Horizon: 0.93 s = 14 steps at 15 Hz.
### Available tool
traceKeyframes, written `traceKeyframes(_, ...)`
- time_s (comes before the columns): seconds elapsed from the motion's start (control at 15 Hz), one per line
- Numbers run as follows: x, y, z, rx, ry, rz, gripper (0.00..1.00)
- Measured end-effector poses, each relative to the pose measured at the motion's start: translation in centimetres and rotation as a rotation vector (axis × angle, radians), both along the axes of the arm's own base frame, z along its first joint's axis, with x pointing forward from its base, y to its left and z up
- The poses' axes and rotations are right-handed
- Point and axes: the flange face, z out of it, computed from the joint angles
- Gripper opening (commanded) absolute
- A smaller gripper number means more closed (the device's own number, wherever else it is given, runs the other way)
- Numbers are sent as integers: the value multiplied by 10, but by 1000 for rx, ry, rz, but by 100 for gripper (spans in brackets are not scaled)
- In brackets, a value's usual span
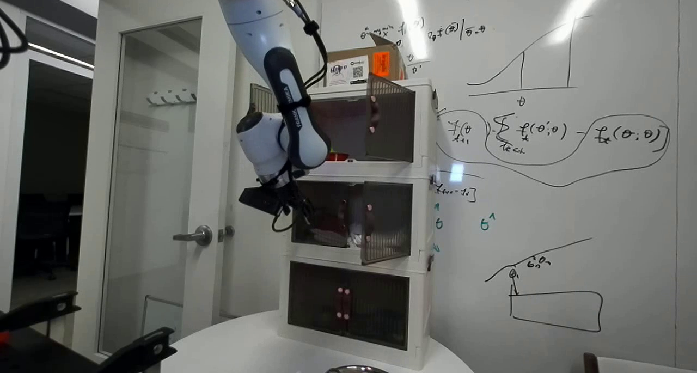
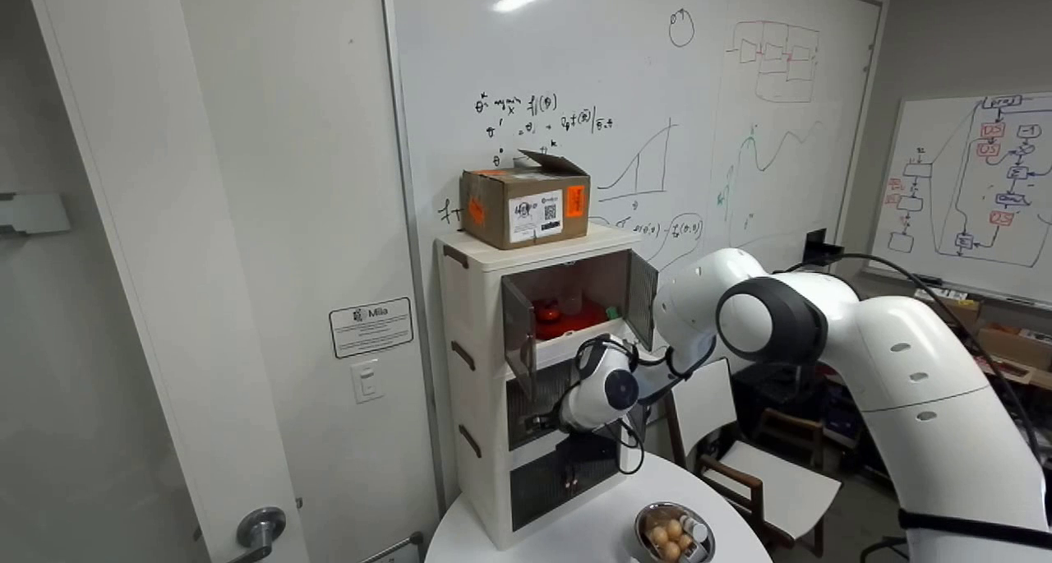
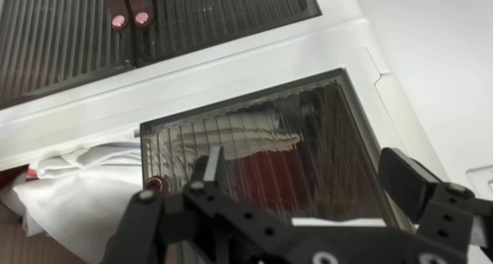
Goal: Close the door to the middle compartment
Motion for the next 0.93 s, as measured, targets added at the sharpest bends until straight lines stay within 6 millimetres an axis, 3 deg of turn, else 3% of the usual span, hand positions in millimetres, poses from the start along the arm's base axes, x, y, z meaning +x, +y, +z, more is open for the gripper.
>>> traceKeyframes(0.27, -36, -39, 10, -67, 151, 140, 100)
traceKeyframes(0.47, -59, -59, 29, -139, 237, 250, 100)
traceKeyframes(0.93, -76, -65, 105, -389, 313, 466, 100)
